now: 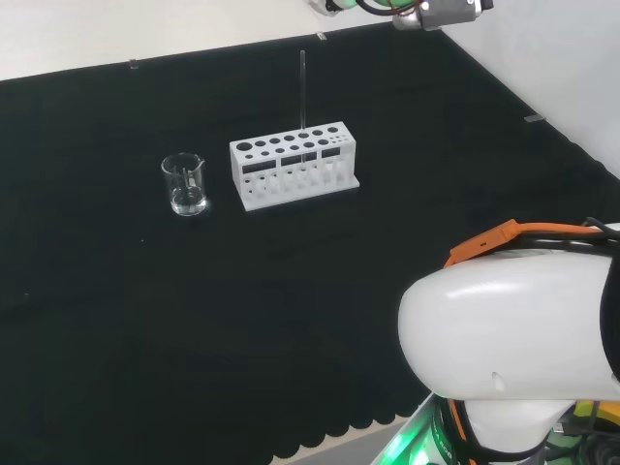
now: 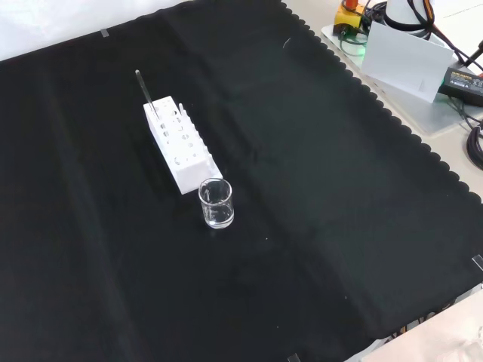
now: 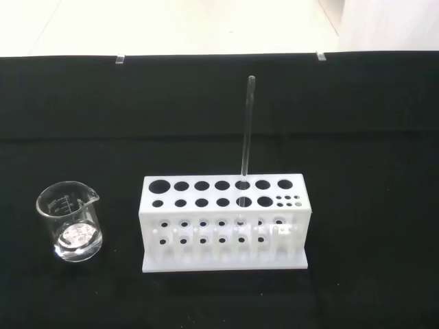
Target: Take the glass rod from the white test tube rack.
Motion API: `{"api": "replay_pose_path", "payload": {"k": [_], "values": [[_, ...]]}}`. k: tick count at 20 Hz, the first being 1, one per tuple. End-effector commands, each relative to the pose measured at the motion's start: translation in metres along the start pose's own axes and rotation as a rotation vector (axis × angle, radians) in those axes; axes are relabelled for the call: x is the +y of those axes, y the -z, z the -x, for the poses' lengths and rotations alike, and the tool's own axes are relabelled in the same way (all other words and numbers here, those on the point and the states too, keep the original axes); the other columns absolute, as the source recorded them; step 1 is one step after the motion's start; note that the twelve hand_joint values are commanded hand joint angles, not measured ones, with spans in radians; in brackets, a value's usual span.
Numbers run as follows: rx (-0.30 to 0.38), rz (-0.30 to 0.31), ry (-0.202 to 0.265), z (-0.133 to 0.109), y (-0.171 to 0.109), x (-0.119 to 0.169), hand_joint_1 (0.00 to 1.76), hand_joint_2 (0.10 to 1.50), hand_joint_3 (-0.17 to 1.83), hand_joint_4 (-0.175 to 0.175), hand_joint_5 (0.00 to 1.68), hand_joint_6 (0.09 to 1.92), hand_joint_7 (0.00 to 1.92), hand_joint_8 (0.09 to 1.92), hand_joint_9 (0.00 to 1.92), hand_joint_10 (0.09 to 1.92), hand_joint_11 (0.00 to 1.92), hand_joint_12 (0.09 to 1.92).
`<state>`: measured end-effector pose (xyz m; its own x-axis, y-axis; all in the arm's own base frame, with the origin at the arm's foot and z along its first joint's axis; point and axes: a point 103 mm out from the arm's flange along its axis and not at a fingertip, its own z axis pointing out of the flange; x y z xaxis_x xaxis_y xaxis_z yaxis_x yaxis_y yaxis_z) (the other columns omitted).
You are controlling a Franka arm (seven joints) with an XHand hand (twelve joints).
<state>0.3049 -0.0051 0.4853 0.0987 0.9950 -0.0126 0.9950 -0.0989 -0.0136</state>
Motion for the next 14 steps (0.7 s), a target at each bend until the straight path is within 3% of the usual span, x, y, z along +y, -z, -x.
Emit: {"api": "replay_pose_path", "payload": {"k": [1,8,14], "values": [[0.000,0.000,-0.001,0.002,-0.001,-0.001,0.61,0.72,0.57,-0.060,0.15,0.09,0.00,0.77,0.16,0.90,0.18,1.45],[-0.003,0.012,-0.005,0.007,0.000,-0.006,0.61,0.73,0.57,-0.062,0.16,0.09,0.01,0.78,0.17,0.90,0.20,1.45],[0.000,0.021,-0.023,0.019,0.020,-0.008,0.60,0.73,0.57,-0.063,0.17,0.09,0.06,0.80,0.19,0.90,0.23,1.45]]}}
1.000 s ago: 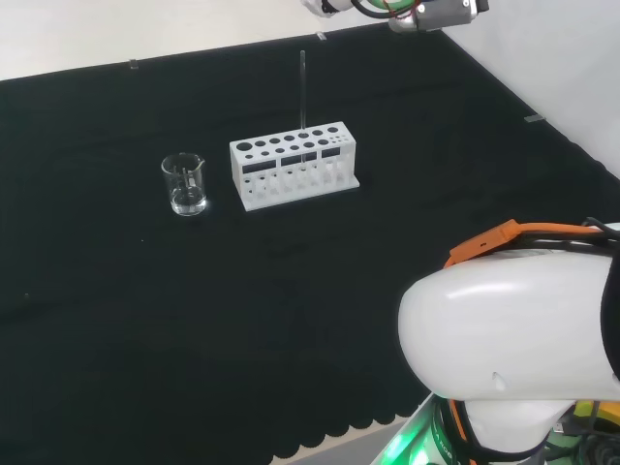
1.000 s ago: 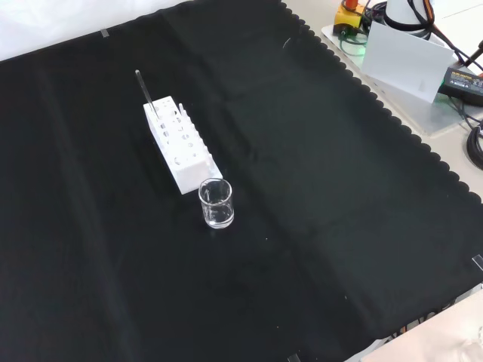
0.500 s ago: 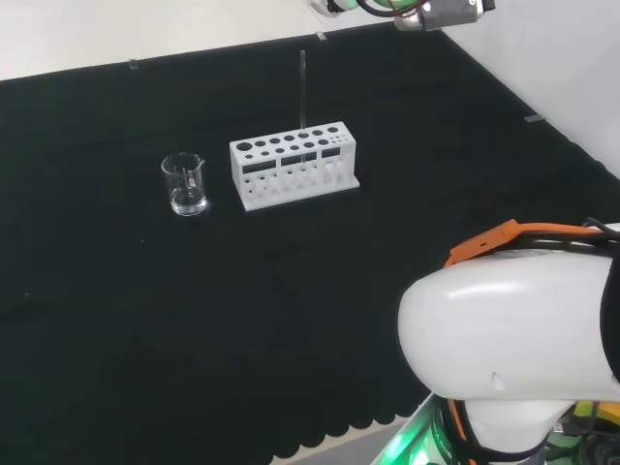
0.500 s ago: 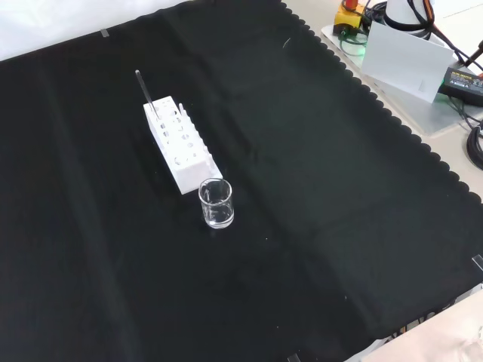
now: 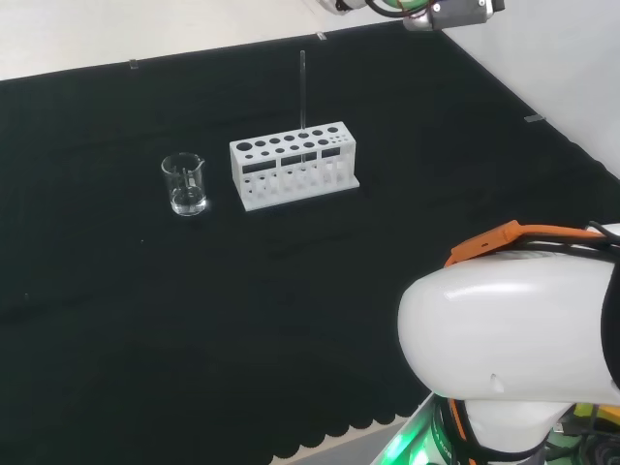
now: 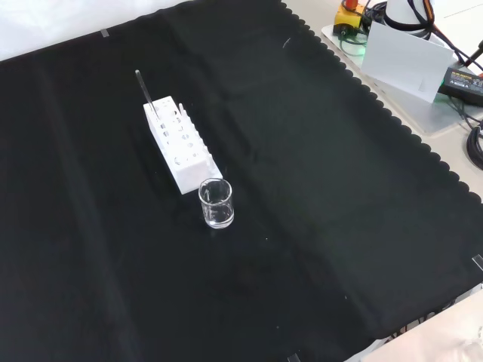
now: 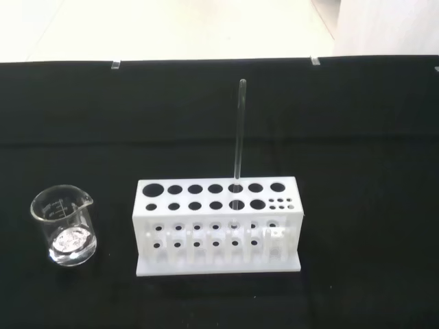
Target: Take the glass rod from the white test tube rack.
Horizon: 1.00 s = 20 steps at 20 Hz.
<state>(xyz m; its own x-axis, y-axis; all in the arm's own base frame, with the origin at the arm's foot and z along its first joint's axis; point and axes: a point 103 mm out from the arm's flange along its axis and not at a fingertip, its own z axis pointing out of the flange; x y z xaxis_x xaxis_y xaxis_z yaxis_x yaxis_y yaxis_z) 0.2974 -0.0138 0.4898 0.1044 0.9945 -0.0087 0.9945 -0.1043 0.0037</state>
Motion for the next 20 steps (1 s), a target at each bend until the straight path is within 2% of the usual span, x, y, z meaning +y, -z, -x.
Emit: {"api": "replay_pose_path", "payload": {"k": [1,14,20], "values": [[0.000,0.000,-0.024,0.012,0.016,0.000,0.60,0.74,0.57,-0.063,0.18,0.09,0.07,0.81,0.20,0.90,0.23,1.45],[0.001,-0.016,-0.058,0.050,0.023,0.054,0.60,0.75,0.57,-0.064,0.21,0.09,0.15,0.82,0.26,0.88,0.28,1.43],[-0.007,-0.018,-0.058,0.057,0.022,0.088,0.60,0.75,0.56,-0.066,0.22,0.09,0.18,0.83,0.29,0.88,0.30,1.42]]}}
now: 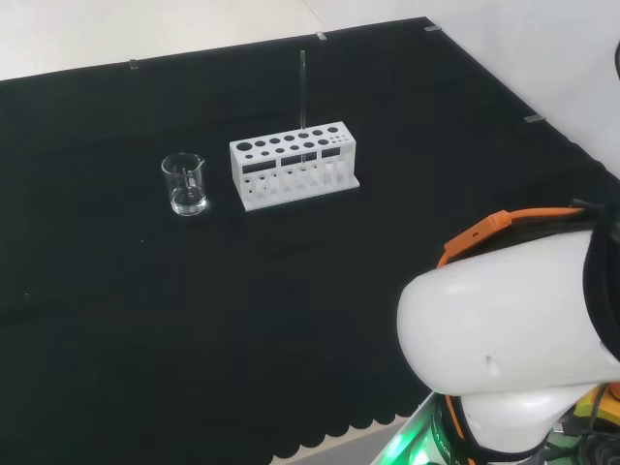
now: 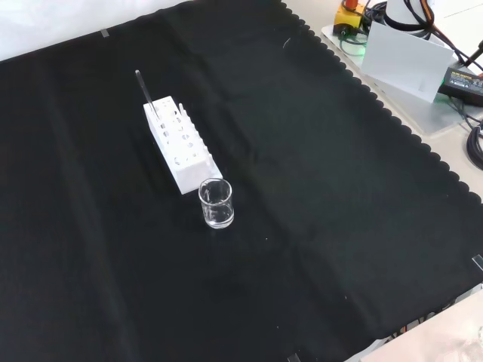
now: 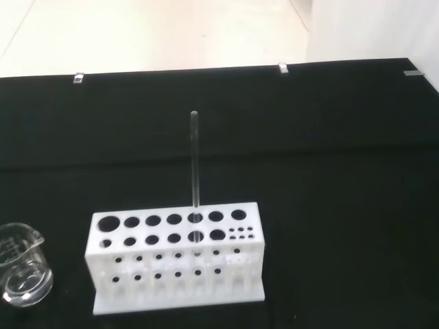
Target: Take the glass rod from the white test tube rack.
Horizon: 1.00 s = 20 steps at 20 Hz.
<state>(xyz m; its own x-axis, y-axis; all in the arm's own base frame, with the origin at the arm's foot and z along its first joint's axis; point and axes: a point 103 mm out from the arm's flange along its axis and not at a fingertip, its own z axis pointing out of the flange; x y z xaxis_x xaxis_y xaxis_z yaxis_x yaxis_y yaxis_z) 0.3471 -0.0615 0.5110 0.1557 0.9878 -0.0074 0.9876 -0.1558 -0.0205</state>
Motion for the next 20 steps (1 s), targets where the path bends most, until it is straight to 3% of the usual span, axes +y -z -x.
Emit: {"api": "replay_pose_path", "payload": {"k": [1,4,10,20], "values": [[-0.008,0.005,-0.004,0.013,0.001,0.040,0.60,0.75,0.56,-0.066,0.22,0.09,0.18,0.83,0.30,0.87,0.31,1.42],[-0.013,0.003,-0.004,0.012,0.000,0.049,0.60,0.75,0.56,-0.066,0.23,0.09,0.19,0.82,0.33,0.87,0.34,1.41],[-0.024,-0.021,0.029,0.003,-0.017,0.103,0.60,0.76,0.57,-0.070,0.24,0.09,0.22,0.82,0.42,0.84,0.47,1.37],[-0.039,-0.044,0.085,-0.017,-0.044,0.145,0.60,0.76,0.57,-0.072,0.26,0.09,0.24,0.82,0.46,0.83,0.50,1.36]]}}
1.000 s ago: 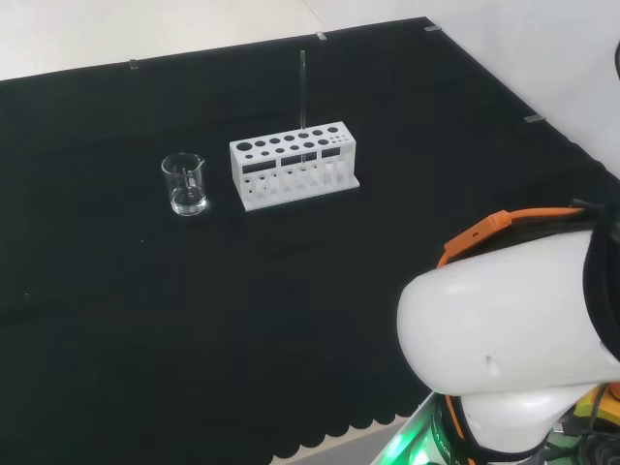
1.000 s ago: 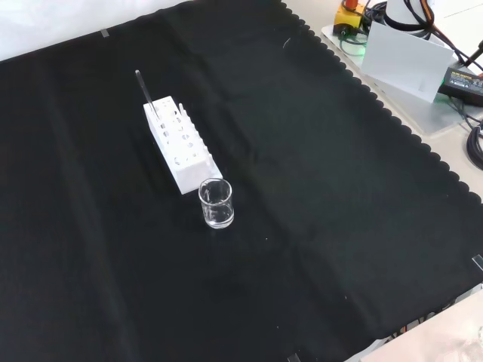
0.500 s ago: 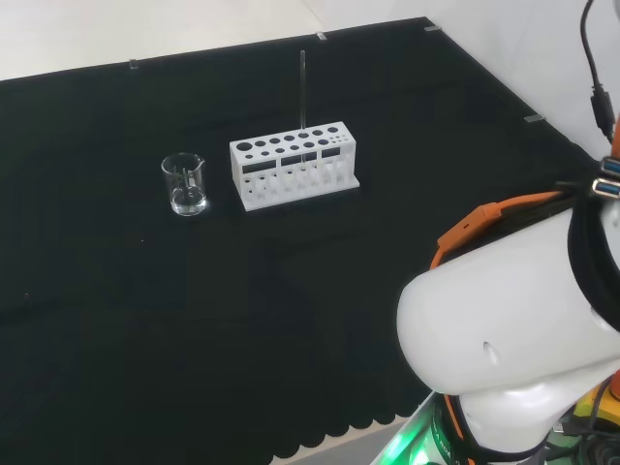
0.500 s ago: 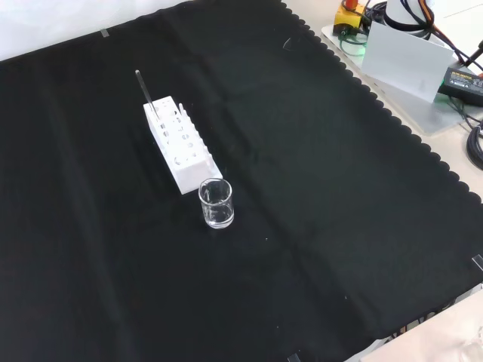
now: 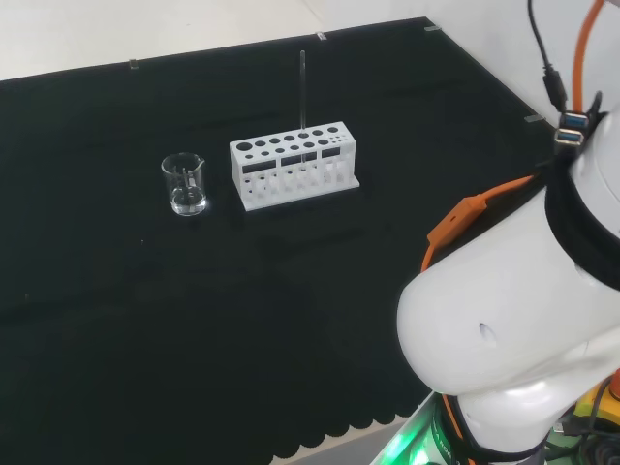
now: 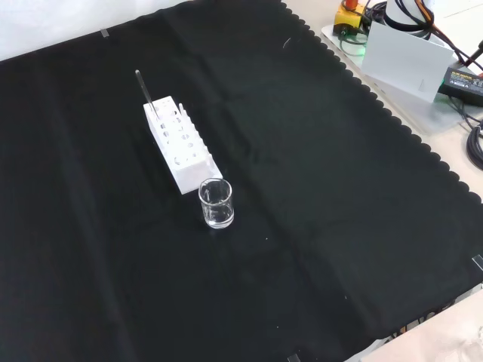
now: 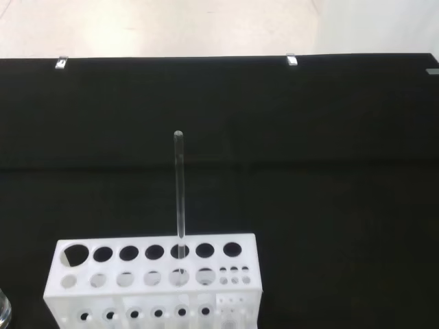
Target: Take the glass rod from the white test tube rack.
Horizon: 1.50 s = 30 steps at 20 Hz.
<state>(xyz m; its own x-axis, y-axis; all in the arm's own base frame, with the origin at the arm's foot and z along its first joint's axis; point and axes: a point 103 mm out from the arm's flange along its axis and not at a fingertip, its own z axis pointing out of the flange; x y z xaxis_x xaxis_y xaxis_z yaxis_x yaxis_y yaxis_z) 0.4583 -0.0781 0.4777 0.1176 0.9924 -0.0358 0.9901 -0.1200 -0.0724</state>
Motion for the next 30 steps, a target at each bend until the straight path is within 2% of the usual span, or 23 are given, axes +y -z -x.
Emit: {"api": "replay_pose_path", "payload": {"k": [1,17,21,30], "values": [[-0.009,0.004,0.051,-0.016,-0.014,0.037,0.60,0.76,0.57,-0.073,0.26,0.09,0.24,0.82,0.46,0.83,0.50,1.36],[-0.020,-0.062,0.092,-0.029,-0.071,0.076,0.61,0.76,0.57,-0.078,0.30,0.09,0.34,0.83,0.52,0.81,0.53,1.34],[-0.013,-0.033,0.128,-0.034,-0.088,0.084,0.61,0.77,0.57,-0.080,0.31,0.09,0.37,0.82,0.56,0.79,0.55,1.33],[-0.006,-0.060,0.160,-0.040,-0.112,0.113,0.61,0.78,0.58,-0.088,0.35,0.09,0.45,0.81,0.66,0.76,0.59,1.32]]}}
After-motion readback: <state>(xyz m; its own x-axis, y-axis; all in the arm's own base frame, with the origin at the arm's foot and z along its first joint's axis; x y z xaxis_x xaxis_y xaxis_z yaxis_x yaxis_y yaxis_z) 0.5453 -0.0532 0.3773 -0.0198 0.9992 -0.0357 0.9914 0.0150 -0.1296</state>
